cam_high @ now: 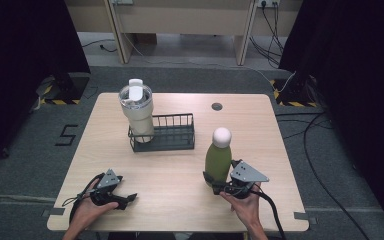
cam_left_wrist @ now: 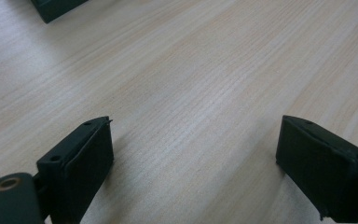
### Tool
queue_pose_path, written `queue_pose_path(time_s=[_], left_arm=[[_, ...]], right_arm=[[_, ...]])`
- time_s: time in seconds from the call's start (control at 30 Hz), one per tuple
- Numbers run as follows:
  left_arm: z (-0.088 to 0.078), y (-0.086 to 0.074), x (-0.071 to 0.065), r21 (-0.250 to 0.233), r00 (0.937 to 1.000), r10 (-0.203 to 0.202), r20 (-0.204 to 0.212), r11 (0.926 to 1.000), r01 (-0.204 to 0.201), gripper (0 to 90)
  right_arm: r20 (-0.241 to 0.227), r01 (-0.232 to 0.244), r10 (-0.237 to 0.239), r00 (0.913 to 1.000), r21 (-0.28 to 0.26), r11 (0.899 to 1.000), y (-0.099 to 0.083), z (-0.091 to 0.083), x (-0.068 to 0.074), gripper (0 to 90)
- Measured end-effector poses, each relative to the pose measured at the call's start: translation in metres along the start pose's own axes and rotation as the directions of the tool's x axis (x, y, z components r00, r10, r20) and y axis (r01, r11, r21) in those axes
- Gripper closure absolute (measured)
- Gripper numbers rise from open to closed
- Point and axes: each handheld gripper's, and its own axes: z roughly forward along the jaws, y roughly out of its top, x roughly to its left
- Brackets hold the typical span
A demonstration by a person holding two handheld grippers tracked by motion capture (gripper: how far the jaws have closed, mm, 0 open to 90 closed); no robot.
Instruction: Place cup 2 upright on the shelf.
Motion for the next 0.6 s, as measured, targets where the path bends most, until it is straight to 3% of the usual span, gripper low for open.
queue_pose_path(time_s=[0.2,0.6], left_arm=[[0.000,0.000,0.000,0.002,1.0000,0.002,0.001,1.0000,-0.002,10.2],[0.000,0.000,0.000,0.001,1.0000,0.001,0.000,1.0000,-0.001,10.2]], right_arm=[[0.007,0.025,-0.025,0.9997,0.005,1.000,0.014,0.010,-0.007,20.8],[-0.015,0.026,-0.027,0.9995,-0.009,1.000,0.031,0.034,-0.014,20.9]])
